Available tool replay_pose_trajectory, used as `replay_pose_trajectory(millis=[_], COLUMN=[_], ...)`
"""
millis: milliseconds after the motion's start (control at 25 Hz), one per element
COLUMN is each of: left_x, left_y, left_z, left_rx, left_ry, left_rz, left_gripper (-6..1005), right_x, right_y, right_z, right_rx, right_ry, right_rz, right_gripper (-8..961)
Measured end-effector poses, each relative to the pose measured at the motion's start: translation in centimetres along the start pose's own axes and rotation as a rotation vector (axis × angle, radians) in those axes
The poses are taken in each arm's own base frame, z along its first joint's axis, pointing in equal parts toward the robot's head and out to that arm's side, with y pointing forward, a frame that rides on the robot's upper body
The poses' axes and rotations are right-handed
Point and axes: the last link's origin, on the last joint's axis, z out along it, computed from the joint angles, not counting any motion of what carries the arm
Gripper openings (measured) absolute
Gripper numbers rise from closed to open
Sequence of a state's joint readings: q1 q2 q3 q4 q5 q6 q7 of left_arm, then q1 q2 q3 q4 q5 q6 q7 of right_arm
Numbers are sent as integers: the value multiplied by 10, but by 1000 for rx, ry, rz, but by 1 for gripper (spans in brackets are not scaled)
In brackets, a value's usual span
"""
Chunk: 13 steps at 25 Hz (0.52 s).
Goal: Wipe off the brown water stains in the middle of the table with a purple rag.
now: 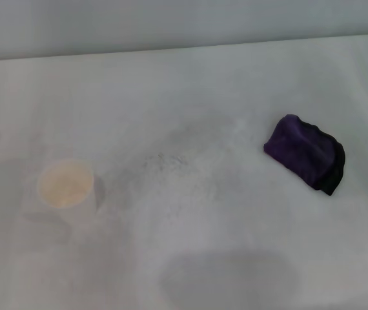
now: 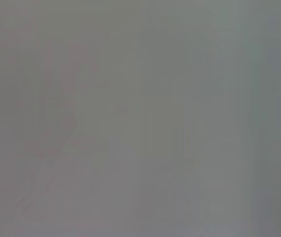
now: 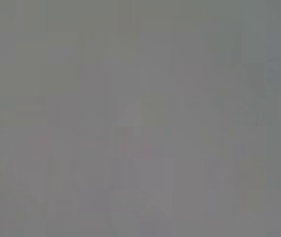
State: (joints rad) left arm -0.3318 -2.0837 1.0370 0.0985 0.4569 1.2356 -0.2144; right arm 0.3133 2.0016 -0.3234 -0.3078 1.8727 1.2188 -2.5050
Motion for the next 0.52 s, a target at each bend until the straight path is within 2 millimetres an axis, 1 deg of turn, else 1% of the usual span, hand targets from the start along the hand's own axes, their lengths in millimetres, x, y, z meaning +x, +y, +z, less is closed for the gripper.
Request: replay_pose_trajectory(millis=[200,520], left_x=[1,5], left_y=[-2,-12], left_z=[0,3], left_rx=[18,87], left_ry=[7,31], left_rz=[-4,-33], left_gripper=[876,876], right_x=[1,3], right_y=[-2,-7], right_z=[-7,3], right_rx=[77,138], right_ry=[-57,-17], right_rz=[-35,-150], right_gripper=[293,293])
